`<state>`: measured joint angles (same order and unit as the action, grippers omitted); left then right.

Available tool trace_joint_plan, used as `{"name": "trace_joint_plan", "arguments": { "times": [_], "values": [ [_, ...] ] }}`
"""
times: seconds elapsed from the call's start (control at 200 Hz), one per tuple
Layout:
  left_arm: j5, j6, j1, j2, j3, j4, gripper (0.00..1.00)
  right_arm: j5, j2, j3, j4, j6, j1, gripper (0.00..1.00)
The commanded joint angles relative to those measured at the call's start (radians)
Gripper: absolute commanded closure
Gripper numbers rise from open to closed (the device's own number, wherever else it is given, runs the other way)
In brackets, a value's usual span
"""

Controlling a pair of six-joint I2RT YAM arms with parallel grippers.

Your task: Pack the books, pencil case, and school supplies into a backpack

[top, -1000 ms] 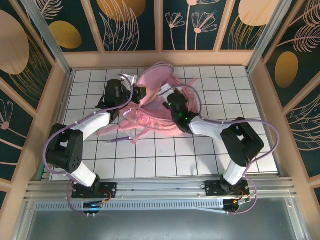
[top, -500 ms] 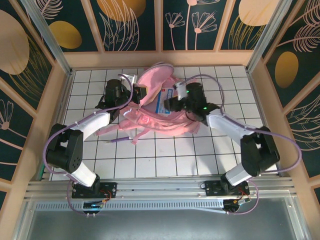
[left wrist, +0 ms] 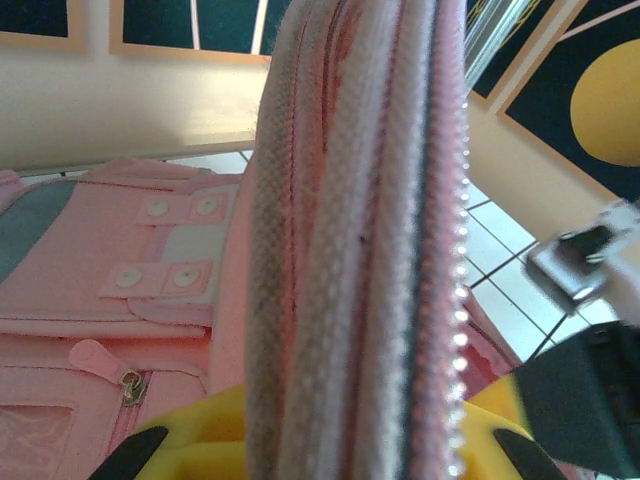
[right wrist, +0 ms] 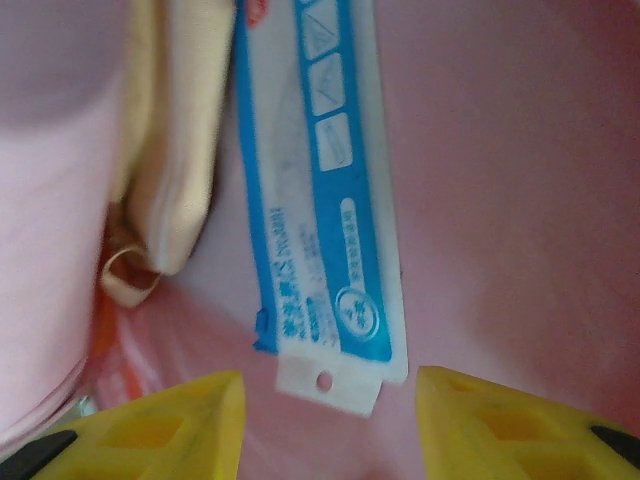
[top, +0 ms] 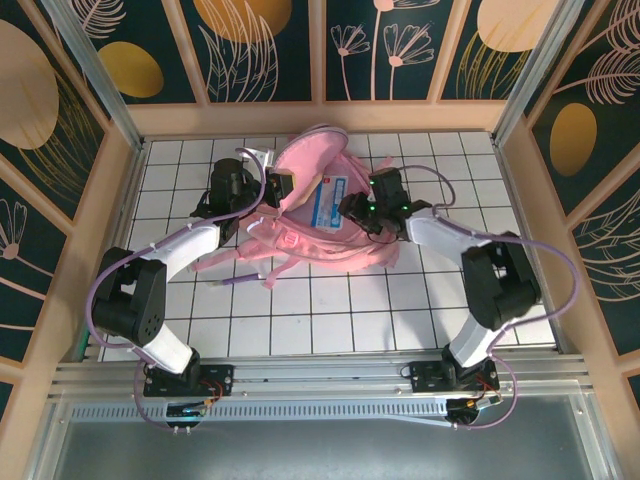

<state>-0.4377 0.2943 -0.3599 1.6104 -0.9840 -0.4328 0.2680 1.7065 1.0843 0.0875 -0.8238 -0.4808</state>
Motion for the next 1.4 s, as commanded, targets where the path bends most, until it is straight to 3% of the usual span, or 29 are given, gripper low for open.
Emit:
{"name": "trace_joint_plan", "arguments": {
  "times": [0.0, 0.09, 0.175, 0.28, 0.365, 0.561, 0.761, 0.916, 0.956, 1.031, 1.121, 1.236, 1.271, 1.396],
  "values": [
    [-0.053, 0.04, -0.002, -0.025, -0.023, -0.113, 1.0, -0.064, 0.101, 0.066, 0.003, -0.067, -0.005, 0.52],
    [-0.051, 0.037, -0.002, -0.029, -0.019, -0.116, 1.0, -0.09, 0.173, 0.068, -0.023, -0.101, -0.007, 0.51],
    [-0.051, 0.036, -0.004, -0.03, -0.013, -0.118, 1.0, -0.012, 0.222, 0.067, -0.103, -0.157, -0.025, 0.51],
    [-0.052, 0.037, -0.004, -0.026, -0.012, -0.116, 1.0, 0.105, 0.245, 0.078, -0.245, -0.217, -0.06, 0.67],
    [-0.052, 0.039, -0.005, -0.021, -0.016, -0.119, 1.0, 0.108, 0.234, 0.072, -0.347, -0.288, -0.087, 0.78],
    [-0.048, 0.05, -0.016, -0.012, -0.019, -0.132, 1.0, -0.046, 0.19, 0.022, -0.473, -0.435, -0.096, 1.0],
    [-0.042, 0.046, -0.024, -0.012, -0.012, -0.133, 1.0, -0.272, 0.159, 0.009, -0.437, -0.445, -0.117, 1.0],
    [-0.042, 0.047, -0.025, -0.01, -0.014, -0.13, 1.0, -0.336, 0.212, 0.013, -0.463, -0.457, -0.129, 1.0],
    [-0.04, 0.047, -0.027, -0.012, -0.015, -0.127, 0.95, -0.337, 0.223, 0.009, -0.484, -0.46, -0.13, 1.0],
    [-0.053, 0.027, -0.028, -0.021, -0.021, -0.101, 0.82, -0.314, 0.222, 0.02, -0.456, -0.441, -0.126, 0.81],
    [-0.083, -0.064, -0.029, -0.047, -0.042, 0.006, 0.57, -0.342, 0.158, 0.023, -0.345, -0.369, -0.117, 0.66],
    [-0.099, -0.266, -0.027, -0.105, -0.078, 0.216, 0.45, -0.358, 0.036, 0.009, -0.191, -0.193, -0.076, 0.58],
    [-0.106, -0.329, -0.028, -0.124, -0.09, 0.288, 0.32, -0.363, -0.004, -0.001, -0.149, -0.144, -0.072, 0.57],
    [-0.088, -0.523, -0.027, -0.204, -0.102, 0.469, 0.18, -0.385, -0.156, -0.073, -0.036, -0.005, -0.004, 0.54]
  ]
}}
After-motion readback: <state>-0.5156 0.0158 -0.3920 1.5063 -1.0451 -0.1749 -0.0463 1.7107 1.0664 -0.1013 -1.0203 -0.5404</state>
